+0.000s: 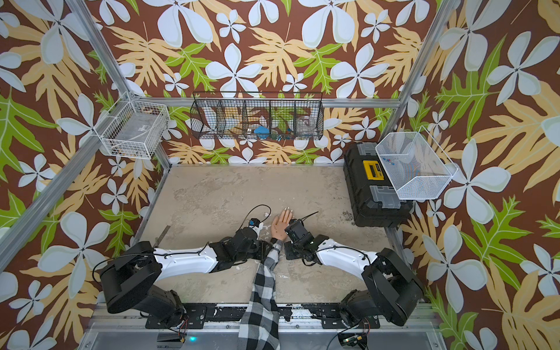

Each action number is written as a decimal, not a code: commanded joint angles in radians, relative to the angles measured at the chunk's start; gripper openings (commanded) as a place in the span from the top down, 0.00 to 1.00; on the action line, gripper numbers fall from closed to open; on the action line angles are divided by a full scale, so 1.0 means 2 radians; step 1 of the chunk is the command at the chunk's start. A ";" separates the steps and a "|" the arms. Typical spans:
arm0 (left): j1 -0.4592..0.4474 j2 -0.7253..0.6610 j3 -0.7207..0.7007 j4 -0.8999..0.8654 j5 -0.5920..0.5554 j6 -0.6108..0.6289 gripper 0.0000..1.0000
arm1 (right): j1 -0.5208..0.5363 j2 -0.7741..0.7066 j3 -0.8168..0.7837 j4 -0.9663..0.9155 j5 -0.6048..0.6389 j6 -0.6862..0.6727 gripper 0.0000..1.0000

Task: Take off the watch
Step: Take off the watch from the hand.

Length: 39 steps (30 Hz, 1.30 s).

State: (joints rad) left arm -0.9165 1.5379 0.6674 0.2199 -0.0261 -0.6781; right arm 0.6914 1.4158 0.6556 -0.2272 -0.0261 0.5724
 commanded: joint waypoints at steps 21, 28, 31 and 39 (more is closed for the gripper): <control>0.000 -0.010 0.005 -0.019 -0.004 0.002 0.59 | -0.001 -0.040 0.021 -0.011 0.001 0.033 1.00; 0.000 -0.018 0.011 -0.026 -0.011 0.004 0.58 | -0.001 -0.066 0.069 -0.041 0.024 0.022 1.00; 0.000 -0.021 0.013 -0.029 -0.013 0.005 0.58 | -0.001 -0.075 0.084 -0.045 0.027 0.017 1.00; 0.000 -0.023 0.014 -0.032 -0.016 0.006 0.57 | -0.002 -0.091 0.119 -0.072 0.054 0.009 1.00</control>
State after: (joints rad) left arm -0.9165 1.4979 0.6891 0.1673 -0.0479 -0.6777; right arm 0.6895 1.2484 0.8730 -0.3588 0.0341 0.6044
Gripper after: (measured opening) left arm 0.425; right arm 0.062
